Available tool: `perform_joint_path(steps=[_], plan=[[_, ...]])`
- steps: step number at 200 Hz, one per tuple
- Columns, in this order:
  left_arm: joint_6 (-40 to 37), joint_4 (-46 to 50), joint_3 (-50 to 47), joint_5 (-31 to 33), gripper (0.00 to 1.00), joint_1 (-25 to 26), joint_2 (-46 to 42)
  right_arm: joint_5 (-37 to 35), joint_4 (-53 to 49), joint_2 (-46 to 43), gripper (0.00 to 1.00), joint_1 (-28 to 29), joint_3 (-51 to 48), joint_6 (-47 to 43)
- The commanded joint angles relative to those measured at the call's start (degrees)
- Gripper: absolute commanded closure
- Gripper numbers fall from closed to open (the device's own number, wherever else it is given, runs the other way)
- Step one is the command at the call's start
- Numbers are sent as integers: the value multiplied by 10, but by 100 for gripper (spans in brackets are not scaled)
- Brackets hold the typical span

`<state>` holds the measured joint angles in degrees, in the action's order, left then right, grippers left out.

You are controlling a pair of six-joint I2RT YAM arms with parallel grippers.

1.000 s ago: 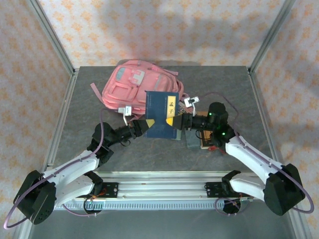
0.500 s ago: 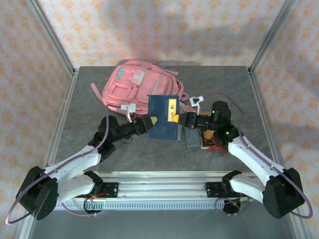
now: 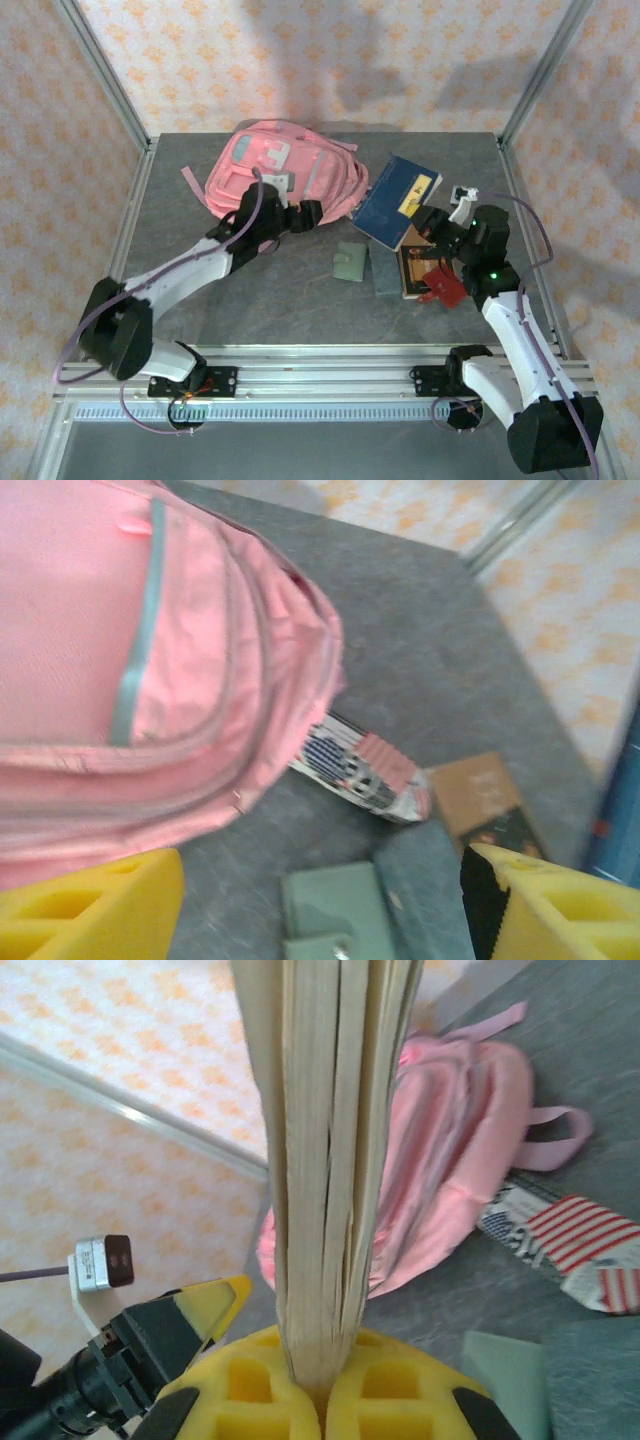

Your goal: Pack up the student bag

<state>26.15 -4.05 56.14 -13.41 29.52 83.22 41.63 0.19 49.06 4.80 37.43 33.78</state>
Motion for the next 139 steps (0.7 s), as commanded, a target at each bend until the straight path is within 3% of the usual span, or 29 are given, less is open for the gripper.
perform_joint_path(steps=[1,20,40,87,108,139], plan=[[-74,94,90,83,28,6,69,-93,-60,-19,100,-2,27,-24],[-105,149,191,112,33,18,148,-138,-80,-37,100,-4,27,-26],[-135,191,287,112,46,26,225,-162,-97,-51,100,-5,28,-27],[-166,301,493,104,38,32,396,-181,-115,-74,100,-6,16,-24],[-178,323,538,131,37,43,436,-183,-118,-78,100,-7,10,-23],[-184,337,555,153,44,51,463,-181,-117,-82,100,-7,5,-24]])
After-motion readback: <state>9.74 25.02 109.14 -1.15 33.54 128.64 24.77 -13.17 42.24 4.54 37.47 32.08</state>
